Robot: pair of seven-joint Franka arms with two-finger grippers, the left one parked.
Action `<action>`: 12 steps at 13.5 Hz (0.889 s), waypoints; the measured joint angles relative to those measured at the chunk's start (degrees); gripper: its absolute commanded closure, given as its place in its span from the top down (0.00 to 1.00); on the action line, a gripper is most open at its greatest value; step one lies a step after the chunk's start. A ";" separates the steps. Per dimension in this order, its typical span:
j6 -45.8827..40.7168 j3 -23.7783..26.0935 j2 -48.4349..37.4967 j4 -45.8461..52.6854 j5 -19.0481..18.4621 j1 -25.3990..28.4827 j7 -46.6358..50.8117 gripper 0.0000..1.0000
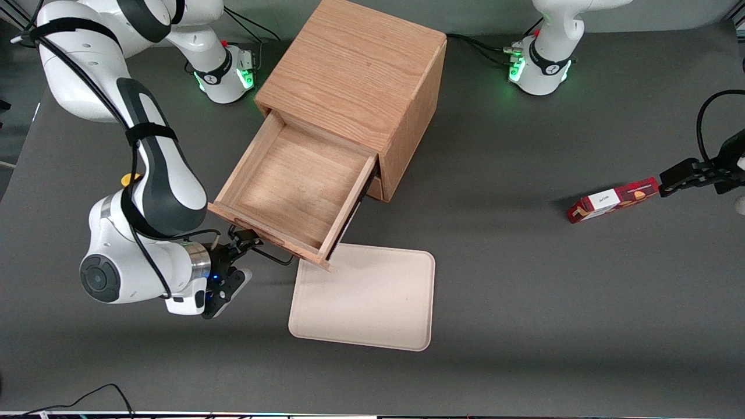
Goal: Close top drawer
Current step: 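Press the right gripper against the drawer front beside the black handle, then push the drawer front with the right gripper into the wooden cabinet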
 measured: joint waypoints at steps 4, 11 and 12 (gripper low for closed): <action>-0.27 0.21 0.29 -0.05 -0.01 0.23 0.00 1.00; -0.81 1.93 0.27 -0.12 -0.12 0.67 0.02 1.00; -0.93 2.11 0.26 -0.19 -0.13 0.77 0.04 1.00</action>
